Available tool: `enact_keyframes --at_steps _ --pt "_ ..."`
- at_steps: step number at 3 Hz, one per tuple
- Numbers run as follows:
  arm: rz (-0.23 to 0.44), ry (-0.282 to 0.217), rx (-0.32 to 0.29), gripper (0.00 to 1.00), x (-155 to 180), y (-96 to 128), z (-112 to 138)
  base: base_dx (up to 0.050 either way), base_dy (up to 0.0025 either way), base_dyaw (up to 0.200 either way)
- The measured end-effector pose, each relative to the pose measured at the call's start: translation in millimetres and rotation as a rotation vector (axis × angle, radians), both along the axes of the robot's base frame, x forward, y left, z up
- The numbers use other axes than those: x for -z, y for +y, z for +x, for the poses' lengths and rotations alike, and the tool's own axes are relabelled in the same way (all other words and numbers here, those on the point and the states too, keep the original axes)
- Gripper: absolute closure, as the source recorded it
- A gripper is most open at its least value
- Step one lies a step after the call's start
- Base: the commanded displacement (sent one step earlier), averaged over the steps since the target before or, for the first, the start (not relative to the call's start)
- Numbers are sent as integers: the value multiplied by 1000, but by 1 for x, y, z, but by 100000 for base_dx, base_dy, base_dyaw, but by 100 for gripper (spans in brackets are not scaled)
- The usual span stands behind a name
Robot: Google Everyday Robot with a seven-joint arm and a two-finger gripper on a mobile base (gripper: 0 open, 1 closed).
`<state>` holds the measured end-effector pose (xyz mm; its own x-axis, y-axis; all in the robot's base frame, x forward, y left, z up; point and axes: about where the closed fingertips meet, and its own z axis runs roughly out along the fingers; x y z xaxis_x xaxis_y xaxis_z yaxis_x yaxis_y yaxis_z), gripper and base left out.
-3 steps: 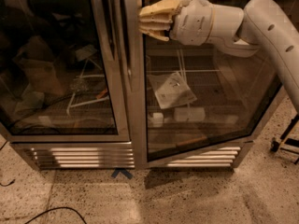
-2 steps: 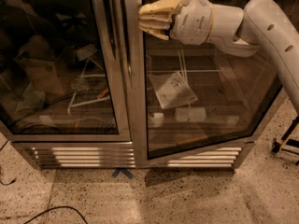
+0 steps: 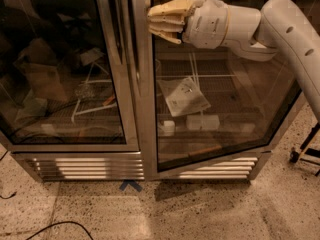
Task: Pick orange can from top drawer and place on counter
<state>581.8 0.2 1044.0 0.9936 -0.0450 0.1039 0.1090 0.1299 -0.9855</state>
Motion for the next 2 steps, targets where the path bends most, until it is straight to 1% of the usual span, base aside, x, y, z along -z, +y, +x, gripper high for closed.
enact_keyframes --at_steps 1,2 --pt "9 -23 -30 100 -9 0 -13 0 0 0" --pt "9 -23 -30 100 -8 -1 -13 0 0 0"
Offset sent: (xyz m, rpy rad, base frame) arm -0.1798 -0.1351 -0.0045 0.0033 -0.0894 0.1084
